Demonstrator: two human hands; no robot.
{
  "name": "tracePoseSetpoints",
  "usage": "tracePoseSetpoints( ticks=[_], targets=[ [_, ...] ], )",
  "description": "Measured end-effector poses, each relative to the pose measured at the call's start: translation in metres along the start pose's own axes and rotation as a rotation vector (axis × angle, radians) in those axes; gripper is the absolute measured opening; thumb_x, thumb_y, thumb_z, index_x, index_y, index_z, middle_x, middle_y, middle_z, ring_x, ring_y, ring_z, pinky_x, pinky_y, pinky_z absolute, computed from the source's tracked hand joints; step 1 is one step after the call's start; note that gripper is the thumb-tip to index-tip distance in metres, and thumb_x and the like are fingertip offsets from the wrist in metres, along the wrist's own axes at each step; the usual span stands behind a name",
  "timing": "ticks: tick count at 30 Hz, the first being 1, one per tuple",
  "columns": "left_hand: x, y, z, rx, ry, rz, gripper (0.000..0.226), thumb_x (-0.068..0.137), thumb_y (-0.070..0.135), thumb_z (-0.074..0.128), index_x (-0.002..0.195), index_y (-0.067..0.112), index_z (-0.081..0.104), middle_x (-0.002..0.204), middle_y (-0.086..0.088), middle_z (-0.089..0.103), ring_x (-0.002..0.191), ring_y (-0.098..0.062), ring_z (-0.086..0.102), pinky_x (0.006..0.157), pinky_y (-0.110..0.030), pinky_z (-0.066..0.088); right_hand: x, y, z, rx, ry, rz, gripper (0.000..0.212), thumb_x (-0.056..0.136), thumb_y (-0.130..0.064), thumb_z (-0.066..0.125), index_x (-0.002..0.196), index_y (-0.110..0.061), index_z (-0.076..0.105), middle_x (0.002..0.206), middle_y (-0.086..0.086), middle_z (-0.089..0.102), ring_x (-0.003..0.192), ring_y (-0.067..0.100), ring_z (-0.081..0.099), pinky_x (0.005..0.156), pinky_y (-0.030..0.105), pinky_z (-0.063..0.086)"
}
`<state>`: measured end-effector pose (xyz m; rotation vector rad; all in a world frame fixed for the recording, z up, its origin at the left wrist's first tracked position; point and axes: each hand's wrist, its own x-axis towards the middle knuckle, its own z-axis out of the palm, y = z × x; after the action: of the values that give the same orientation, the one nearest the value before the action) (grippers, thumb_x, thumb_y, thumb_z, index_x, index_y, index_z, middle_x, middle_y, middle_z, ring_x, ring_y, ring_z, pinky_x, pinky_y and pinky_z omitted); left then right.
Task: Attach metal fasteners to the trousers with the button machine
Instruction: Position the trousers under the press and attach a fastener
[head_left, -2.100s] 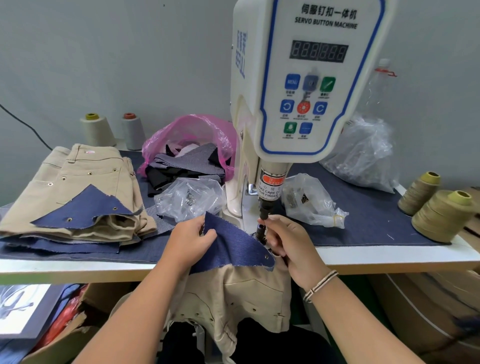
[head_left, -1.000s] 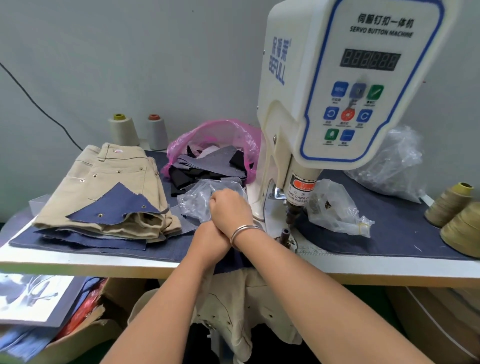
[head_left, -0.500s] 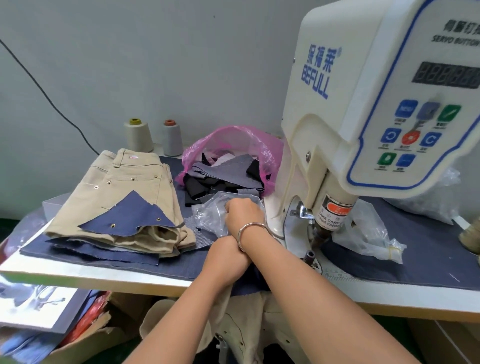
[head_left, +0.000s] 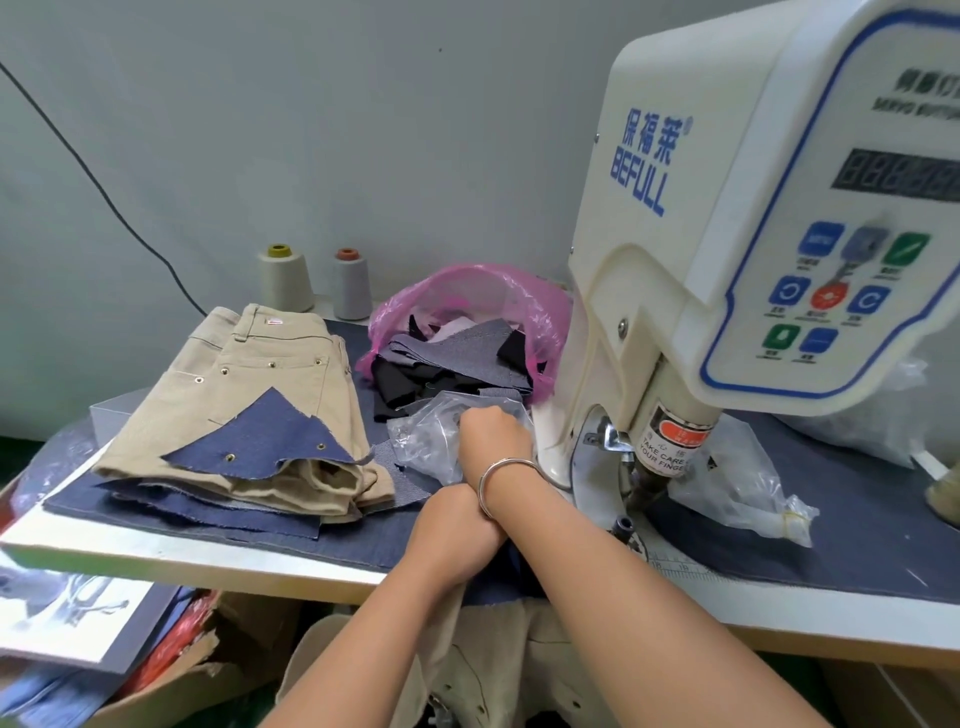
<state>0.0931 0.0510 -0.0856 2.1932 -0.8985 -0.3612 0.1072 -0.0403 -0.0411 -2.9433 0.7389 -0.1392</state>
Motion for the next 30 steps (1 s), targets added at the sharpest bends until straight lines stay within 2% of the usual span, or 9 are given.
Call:
tracePoseSetpoints(
  ticks=[6,9,12,15,19,23,26,28,30],
  targets=[
    [0.002,-0.002,0.001,0.060,0.008,0.005,0.022,0.063,0.039,0.040,0.056,0.019,0.046,0.083,-0.012,0.068,0.072,-0.031,0.055,0.058,-0.030,0.034,-0.003,0.005,0.001,0.049,0.068,-0.027,0.030,0.086,0.000,0.047,0.111,-0.010,0.058,0.104,0.011,0.066,0.097,0.030,0.063,0.066,0.030,0.039],
    [0.002,-0.001,0.001,0.040,-0.003,0.011,0.021,0.061,0.038,0.041,0.052,0.019,0.043,0.065,-0.005,0.062,0.057,-0.022,0.045,0.051,-0.030,0.030,-0.005,0.007,0.003,0.147,0.075,-0.011,0.022,0.090,-0.009,0.046,0.110,-0.012,0.054,0.103,0.011,0.065,0.095,0.030,0.062,0.066,0.030,0.038],
    [-0.001,0.001,0.000,-0.010,0.013,0.013,0.027,0.058,0.039,0.046,0.047,0.017,0.036,0.044,0.002,0.041,0.045,-0.011,0.032,0.044,-0.027,0.021,-0.010,0.010,0.005,0.308,0.083,0.026,0.013,0.090,-0.017,0.047,0.101,-0.018,0.055,0.096,0.006,0.066,0.082,0.027,0.058,0.065,0.029,0.037],
    [-0.002,0.002,-0.001,-0.020,0.020,0.053,0.034,0.062,0.040,0.048,0.047,0.016,0.030,0.040,0.001,0.033,0.043,-0.012,0.026,0.043,-0.026,0.016,-0.015,0.013,0.007,0.438,0.102,0.060,0.003,0.090,-0.025,0.051,0.088,-0.025,0.054,0.091,0.000,0.067,0.076,0.020,0.055,0.063,0.028,0.039],
    [-0.006,0.003,-0.003,-0.134,0.000,0.096,0.030,0.066,0.033,0.056,0.048,0.021,0.035,0.041,0.008,0.040,0.045,-0.009,0.030,0.047,-0.025,0.021,-0.028,0.017,0.004,0.636,0.148,0.086,0.012,0.087,-0.035,0.059,0.081,-0.025,0.056,0.080,-0.005,0.065,0.078,0.018,0.060,0.070,0.032,0.049],
    [-0.009,0.002,-0.005,-0.167,-0.005,0.122,0.026,0.080,0.020,0.063,0.059,0.028,0.049,0.053,0.010,0.054,0.053,-0.007,0.043,0.053,-0.027,0.033,-0.054,0.026,-0.013,0.757,0.215,-0.020,0.013,0.083,-0.029,0.069,0.075,-0.026,0.059,0.070,-0.012,0.060,0.073,0.010,0.061,0.071,0.028,0.050],
    [-0.010,0.003,-0.005,-0.101,0.013,0.118,0.022,0.082,0.017,0.062,0.065,0.030,0.055,0.064,0.006,0.061,0.065,-0.014,0.053,0.057,-0.026,0.039,-0.076,0.036,-0.022,0.688,0.118,-0.073,0.019,0.077,-0.022,0.072,0.069,-0.031,0.058,0.066,-0.015,0.059,0.063,-0.003,0.054,0.064,0.010,0.043],
    [-0.012,0.004,-0.004,-0.070,0.036,0.127,0.021,0.081,0.015,0.062,0.067,0.029,0.058,0.062,0.009,0.060,0.066,-0.011,0.053,0.055,-0.016,0.036,-0.085,0.040,-0.024,0.749,0.034,-0.066,0.011,0.076,-0.016,0.074,0.074,-0.024,0.065,0.069,-0.012,0.061,0.058,-0.009,0.052,0.060,0.004,0.039],
    [-0.013,0.004,-0.003,-0.038,0.053,0.138,0.018,0.080,0.012,0.062,0.068,0.026,0.060,0.057,0.014,0.054,0.064,-0.009,0.051,0.053,-0.012,0.033,-0.088,0.041,-0.026,0.943,-0.049,-0.028,0.008,0.076,-0.007,0.074,0.081,-0.011,0.069,0.068,-0.009,0.061,0.052,-0.012,0.051,0.056,0.003,0.039]
  ],
)
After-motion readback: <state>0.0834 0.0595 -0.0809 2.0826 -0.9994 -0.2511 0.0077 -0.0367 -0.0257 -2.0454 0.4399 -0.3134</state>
